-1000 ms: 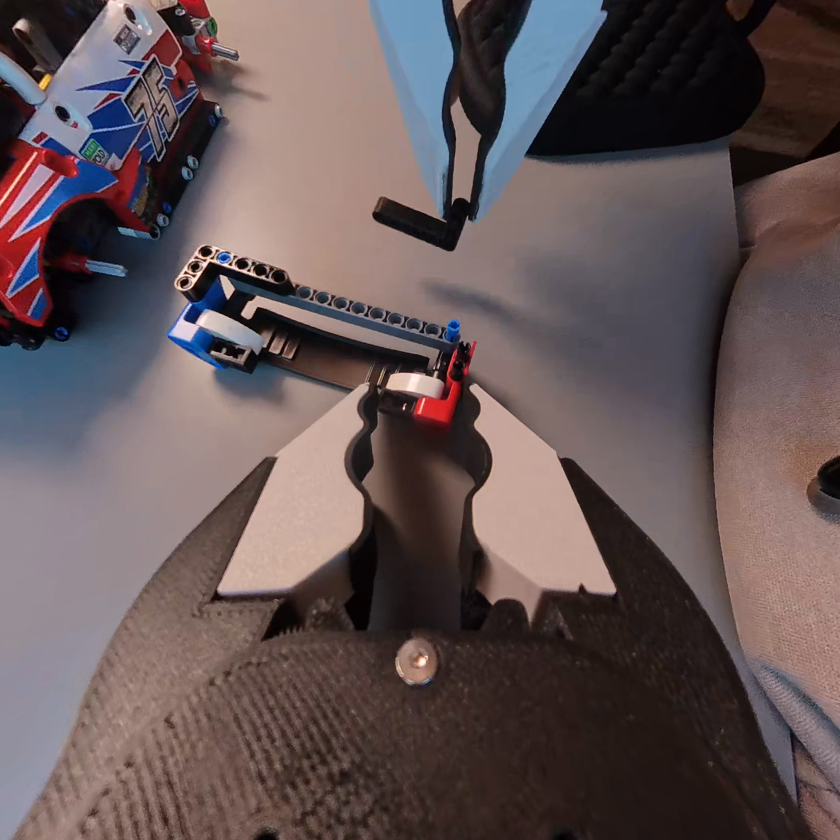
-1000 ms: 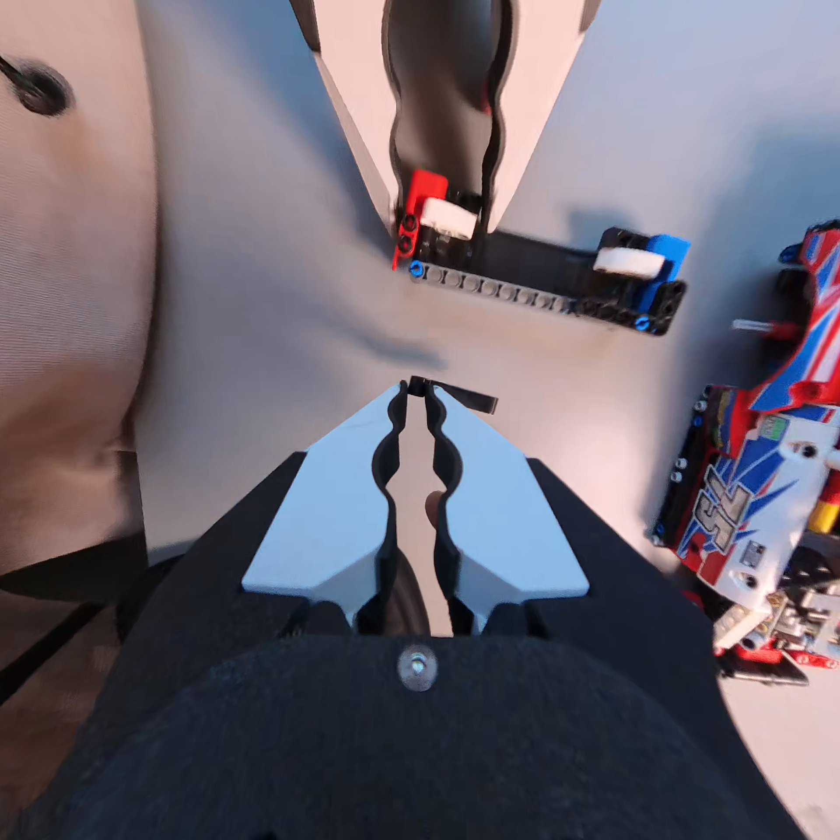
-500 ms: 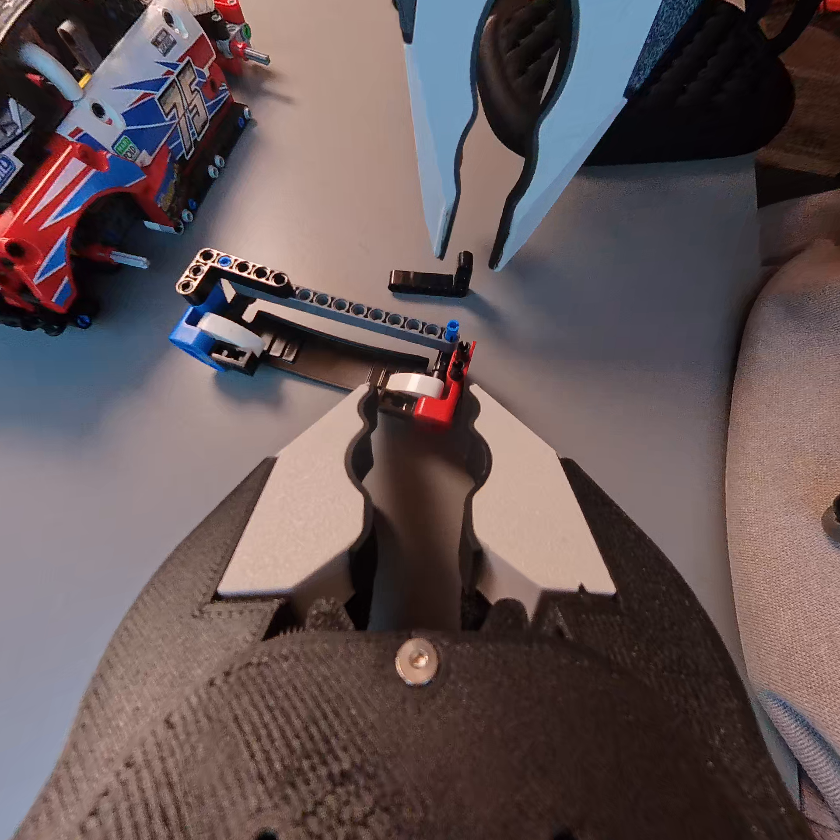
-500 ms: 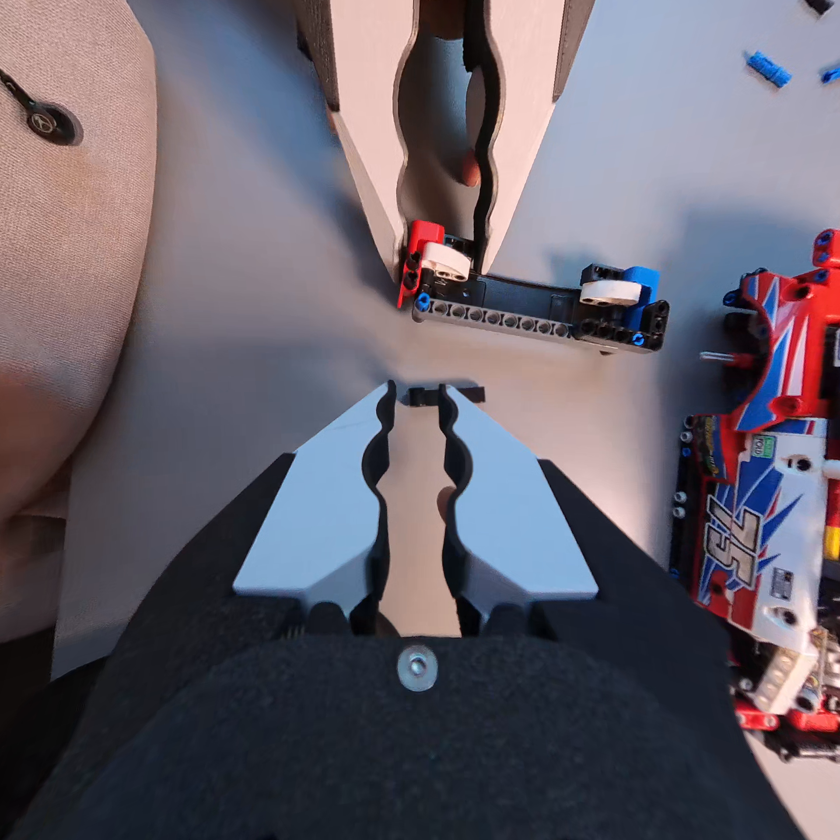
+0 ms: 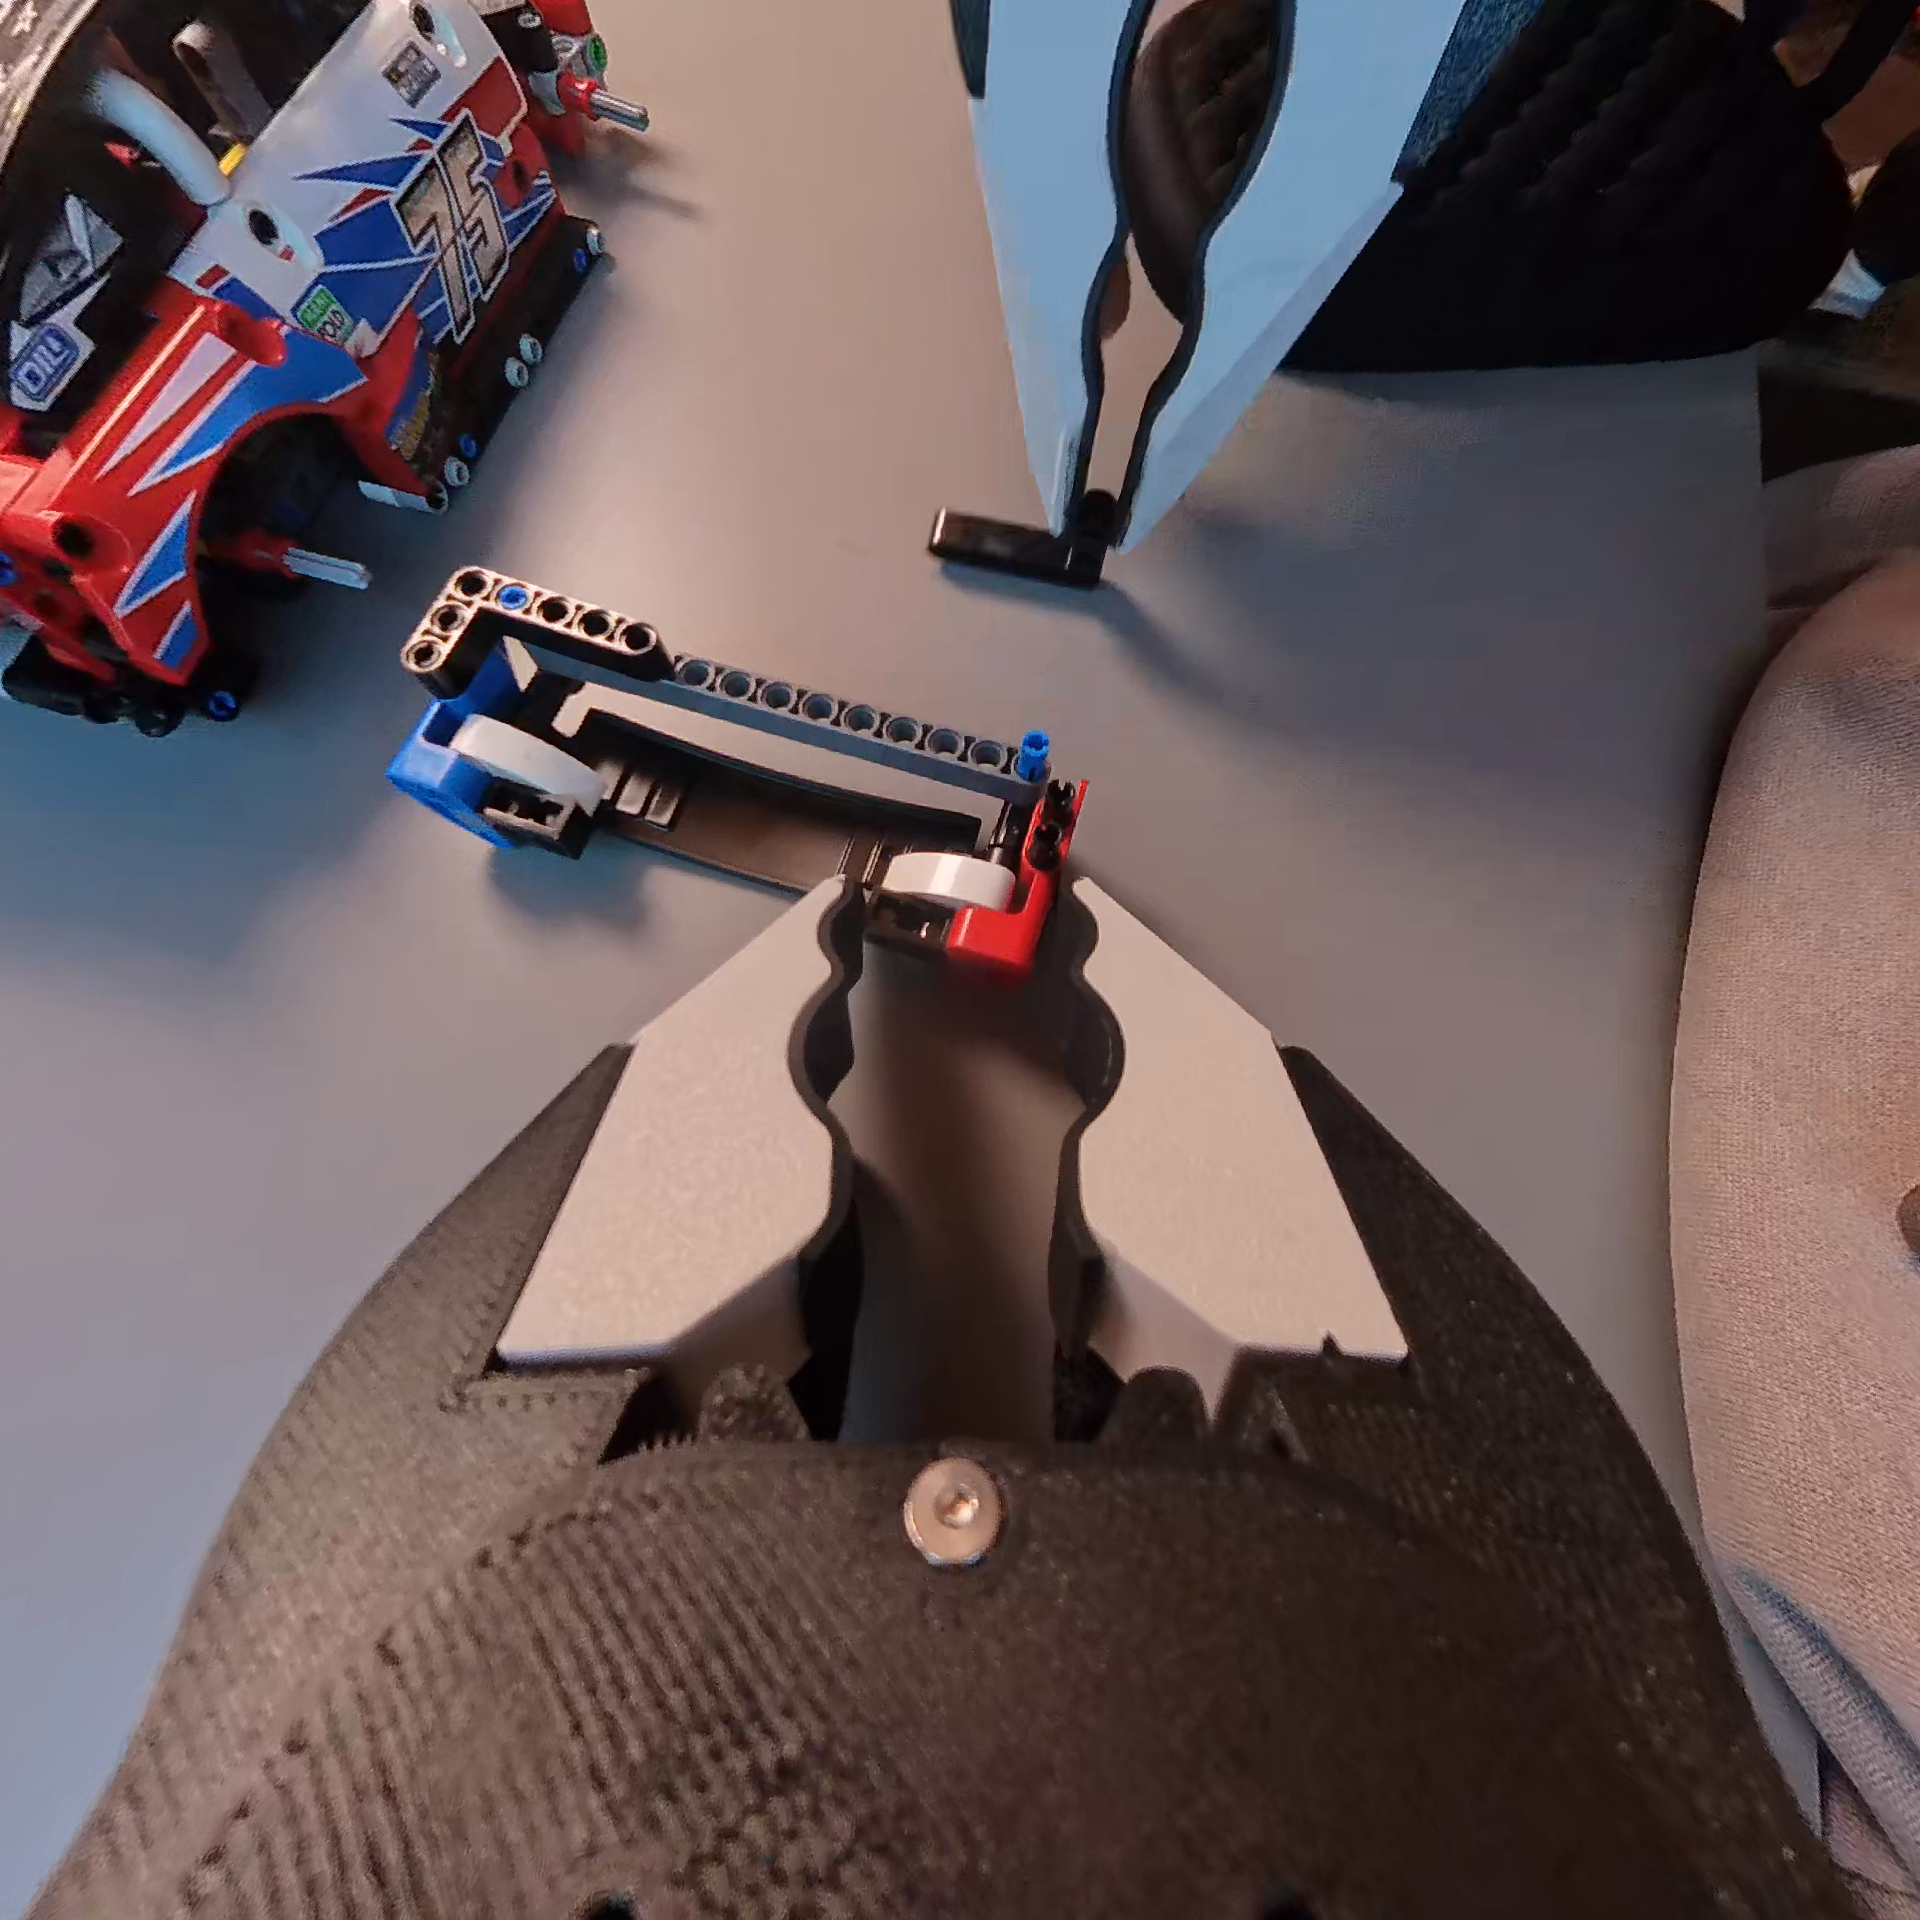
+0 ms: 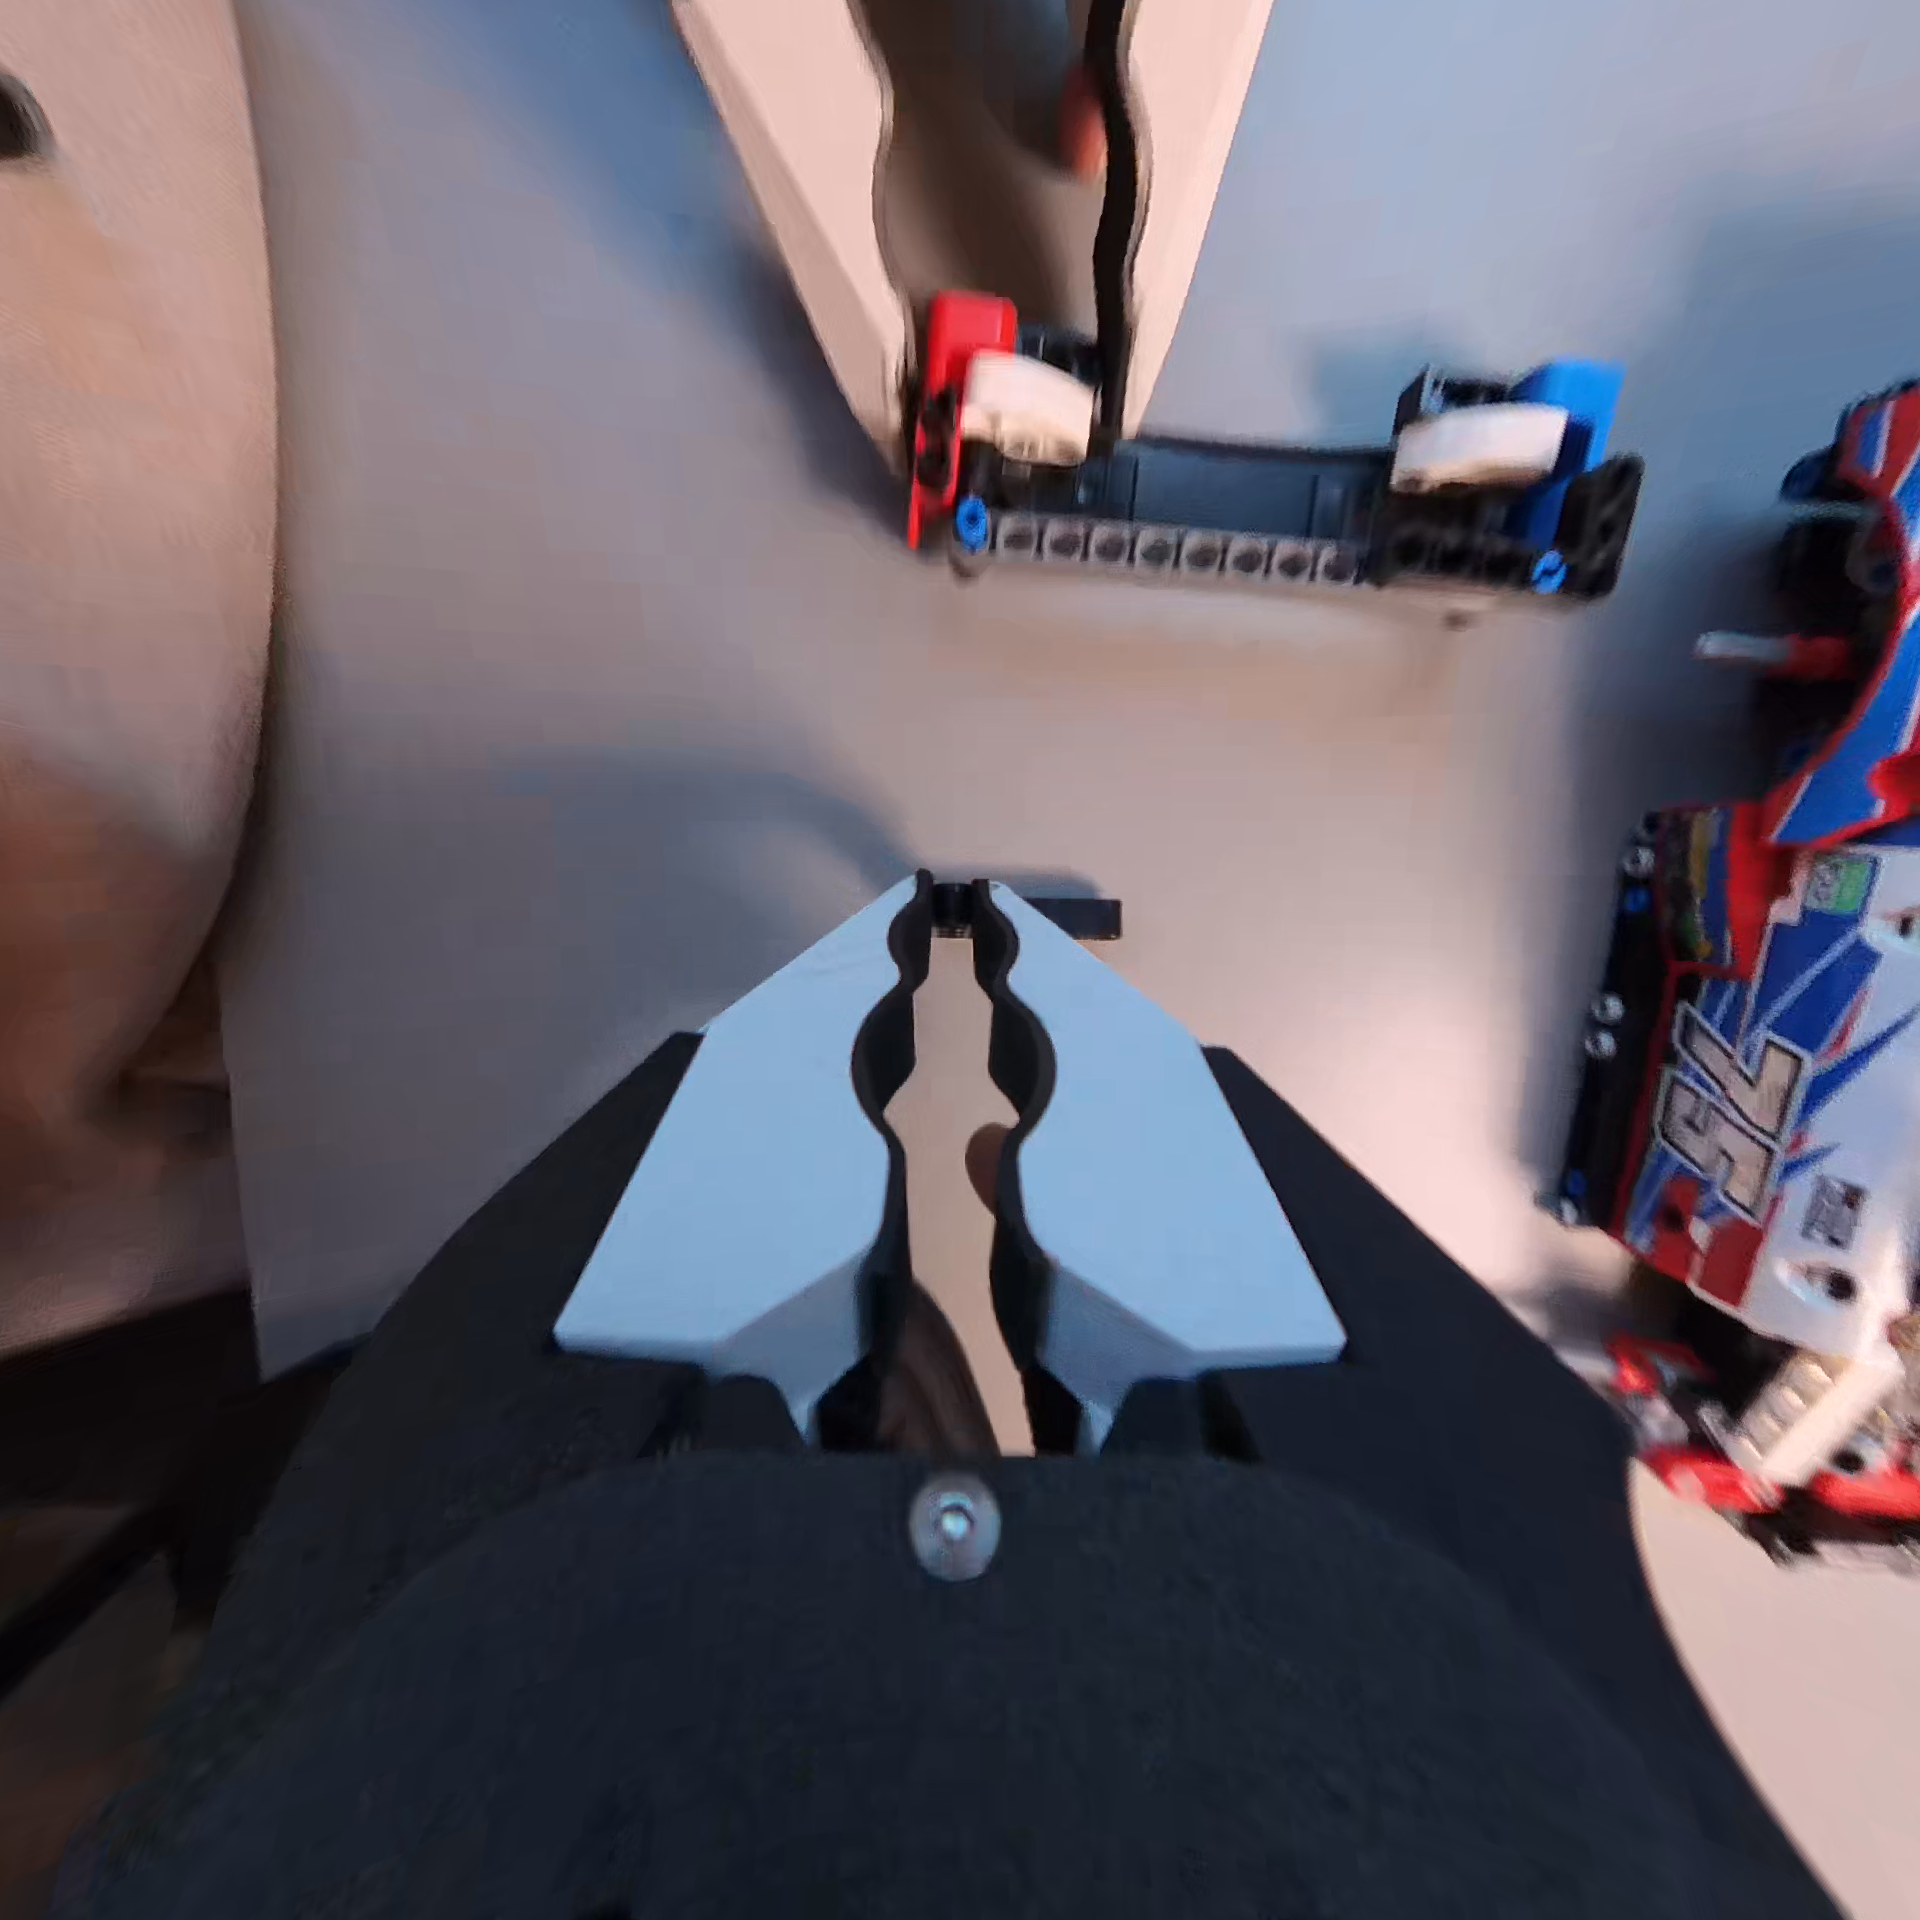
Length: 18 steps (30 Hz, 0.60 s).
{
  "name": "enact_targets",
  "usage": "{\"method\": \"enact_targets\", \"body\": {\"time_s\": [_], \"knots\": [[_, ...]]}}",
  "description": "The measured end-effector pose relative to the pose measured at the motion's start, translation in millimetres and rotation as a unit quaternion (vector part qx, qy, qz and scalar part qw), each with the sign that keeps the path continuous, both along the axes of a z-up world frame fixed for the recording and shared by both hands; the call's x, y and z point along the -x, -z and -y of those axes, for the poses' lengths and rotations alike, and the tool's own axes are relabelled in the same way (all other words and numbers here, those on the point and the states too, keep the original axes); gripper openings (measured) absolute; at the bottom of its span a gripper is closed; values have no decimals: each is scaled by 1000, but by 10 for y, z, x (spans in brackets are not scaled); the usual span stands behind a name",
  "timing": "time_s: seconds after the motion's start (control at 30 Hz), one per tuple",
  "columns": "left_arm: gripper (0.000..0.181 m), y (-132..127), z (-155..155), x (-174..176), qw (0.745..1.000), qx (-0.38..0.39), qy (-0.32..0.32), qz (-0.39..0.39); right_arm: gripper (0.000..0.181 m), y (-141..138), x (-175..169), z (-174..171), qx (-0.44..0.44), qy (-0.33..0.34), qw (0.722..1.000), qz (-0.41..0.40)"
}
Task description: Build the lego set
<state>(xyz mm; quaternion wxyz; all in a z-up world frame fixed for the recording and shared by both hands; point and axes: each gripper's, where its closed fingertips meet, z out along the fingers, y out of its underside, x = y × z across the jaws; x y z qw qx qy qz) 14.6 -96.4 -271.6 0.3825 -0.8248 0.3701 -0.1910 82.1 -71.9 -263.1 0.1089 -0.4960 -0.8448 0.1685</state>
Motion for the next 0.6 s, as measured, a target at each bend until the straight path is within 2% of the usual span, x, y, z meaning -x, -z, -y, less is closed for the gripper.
{"method": "enact_targets", "body": {"time_s": [0.07, 0.17, 0.3, 0.37, 0.43, 0.6], "knots": [[34, 0, -9, 20, 1000, 3, -7, 1, 4, -69, -133, -168, -68, -10, 995, 67], [34, 0, -20, 24, 1000, 3, -8, 2, 4, -107, -340, -262, -132, -39, 972, 189], [34, -2, -21, 31, 1000, 0, -11, 2, 4, 96, -237, -168, -156, -81, 956, 236], [35, -3, -25, 47, 1000, 0, -15, 2, 4, 193, -184, -105, -156, -95, 955, 233], [34, -3, -28, 58, 1000, -1, -17, 3, 4, 174, -63, -89, -150, -85, 966, 191], [34, -4, -33, 62, 1000, -4, -18, 2, 21, -47, -24, -83, -64, -48, 995, 58]]}}
